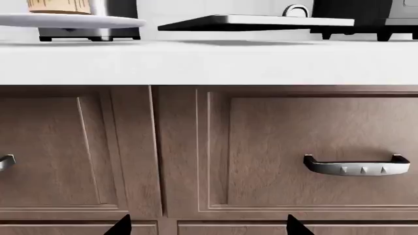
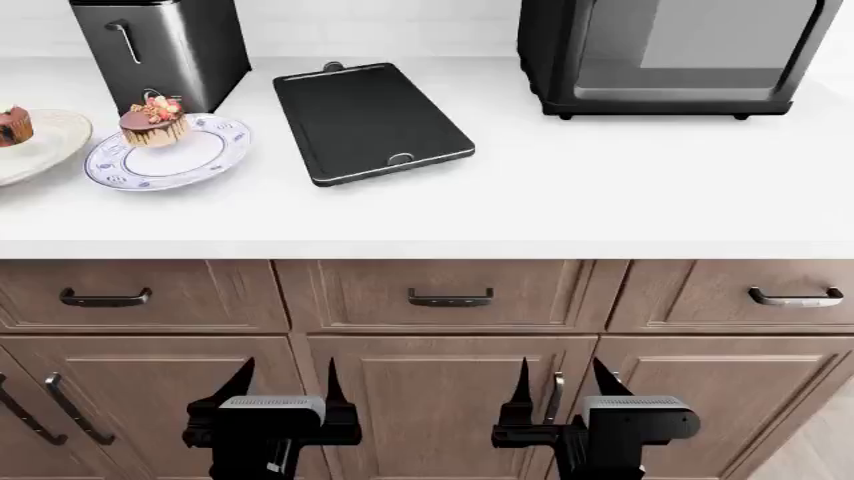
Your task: Move the dessert items from the plate to the tray.
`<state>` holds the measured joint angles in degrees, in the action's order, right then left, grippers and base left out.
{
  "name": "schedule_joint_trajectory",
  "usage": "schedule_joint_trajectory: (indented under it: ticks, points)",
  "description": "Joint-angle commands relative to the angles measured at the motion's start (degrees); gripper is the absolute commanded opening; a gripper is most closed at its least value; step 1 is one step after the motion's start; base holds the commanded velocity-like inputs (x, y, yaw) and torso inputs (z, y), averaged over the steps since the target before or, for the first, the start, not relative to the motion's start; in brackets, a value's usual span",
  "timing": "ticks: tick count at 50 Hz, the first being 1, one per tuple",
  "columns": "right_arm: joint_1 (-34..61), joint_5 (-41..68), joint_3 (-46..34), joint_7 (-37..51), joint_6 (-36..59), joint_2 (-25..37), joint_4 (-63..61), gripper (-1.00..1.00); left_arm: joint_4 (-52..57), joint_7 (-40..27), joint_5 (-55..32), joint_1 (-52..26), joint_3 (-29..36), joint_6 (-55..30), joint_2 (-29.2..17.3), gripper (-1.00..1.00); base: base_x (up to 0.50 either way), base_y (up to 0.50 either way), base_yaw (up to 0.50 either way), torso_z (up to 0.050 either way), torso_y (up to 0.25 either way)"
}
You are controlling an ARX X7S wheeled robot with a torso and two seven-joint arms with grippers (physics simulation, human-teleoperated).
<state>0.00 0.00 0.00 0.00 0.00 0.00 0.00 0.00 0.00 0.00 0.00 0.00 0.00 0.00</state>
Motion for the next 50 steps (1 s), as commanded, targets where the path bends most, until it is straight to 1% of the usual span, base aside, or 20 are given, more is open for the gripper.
schedule_joint_trajectory:
  ticks: [1,6,14,50]
  points:
    - [-0.08,0.83,-1.15,1.16,-0.08,0.89,-0.09,1.0,-0.16,-0.8,-0.79,-0.04,1.24,0.11,-0.98,1.0,0.0,0.0,0.0,0.0,0.0]
    - [0.13,1.75,-2.36,2.45,0.57,1.92,-0.1,1.0,-0.54,-1.07,-1.89,-0.55,2.67,-0.75,-2.16,1.0,0.0,0.0,0.0,0.0,0.0]
    - [0.3,3.17,-3.17,3.6,1.31,2.91,-0.69,1.0,0.64,-2.13,-3.14,-0.12,3.37,0.17,-3.12,1.0,0.0,0.07,0.0,0.05,0.0]
    - [0.05,4.33,-6.82,7.23,1.07,5.58,-1.27,1.0,2.44,-5.3,-6.87,0.57,5.46,-0.07,-5.65,1.0,0.0,0.5,0.0,0.05,0.0]
